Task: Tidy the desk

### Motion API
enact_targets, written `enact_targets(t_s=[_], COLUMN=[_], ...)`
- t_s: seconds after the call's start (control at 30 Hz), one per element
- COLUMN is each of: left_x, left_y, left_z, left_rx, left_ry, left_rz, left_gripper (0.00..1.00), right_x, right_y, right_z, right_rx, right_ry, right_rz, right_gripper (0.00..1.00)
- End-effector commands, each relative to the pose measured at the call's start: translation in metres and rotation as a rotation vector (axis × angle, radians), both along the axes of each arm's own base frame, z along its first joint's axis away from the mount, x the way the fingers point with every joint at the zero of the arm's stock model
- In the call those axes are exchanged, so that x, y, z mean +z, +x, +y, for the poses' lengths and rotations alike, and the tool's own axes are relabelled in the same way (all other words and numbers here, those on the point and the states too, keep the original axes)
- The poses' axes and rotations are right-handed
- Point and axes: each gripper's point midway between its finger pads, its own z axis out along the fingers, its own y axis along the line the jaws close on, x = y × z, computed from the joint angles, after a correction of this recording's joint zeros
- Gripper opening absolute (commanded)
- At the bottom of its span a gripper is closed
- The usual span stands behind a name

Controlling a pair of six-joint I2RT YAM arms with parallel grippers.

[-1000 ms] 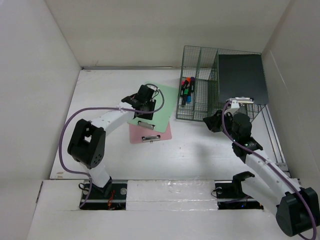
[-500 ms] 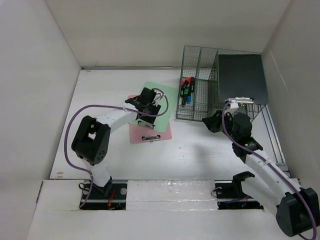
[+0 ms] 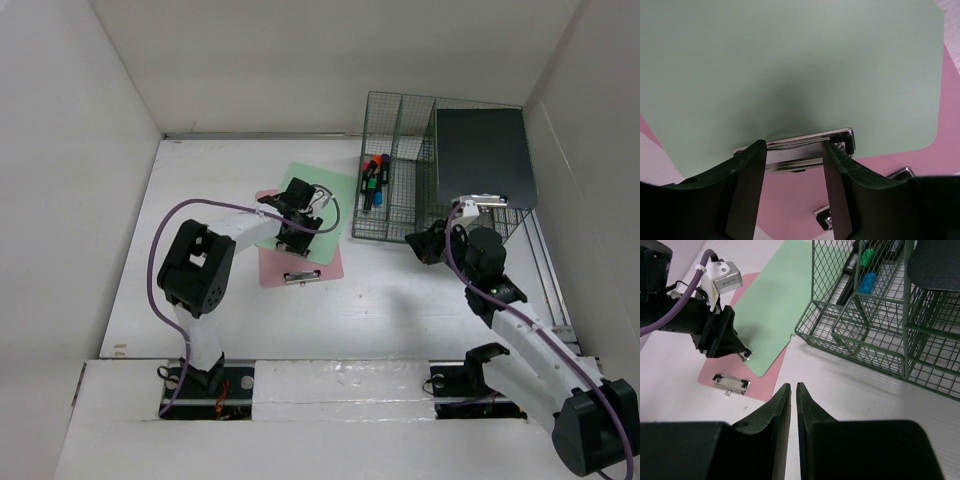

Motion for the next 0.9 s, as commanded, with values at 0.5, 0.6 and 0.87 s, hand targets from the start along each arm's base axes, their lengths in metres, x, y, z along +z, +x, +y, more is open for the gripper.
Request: enact_targets(t_s=[0.5,0.6,0.87], left_x=[-0.016,-0.022,-0.026], left_y=[-0.011,-0.018,-0.035], left_z=[0.012,0.015,0.019], left_rx=[0.026,0.036,0.083], left_ry=[0.072,0.114,0.160], left_rz=[0.071,0.089,0.117], left_gripper=[0.00,0.00,0.00], right_x=[0.016,0.015,0.016], right_y=[0.005,0.006,0.006], right_z=[-0.006,-0.005,-0.007], right_rx=[-0.031,-0.028,-0.035], right_ry=[0.000,0.001,-0.002], right_rz=[-0.065,-0.061,-0.066], right_gripper=[0.16,0.16,0.16])
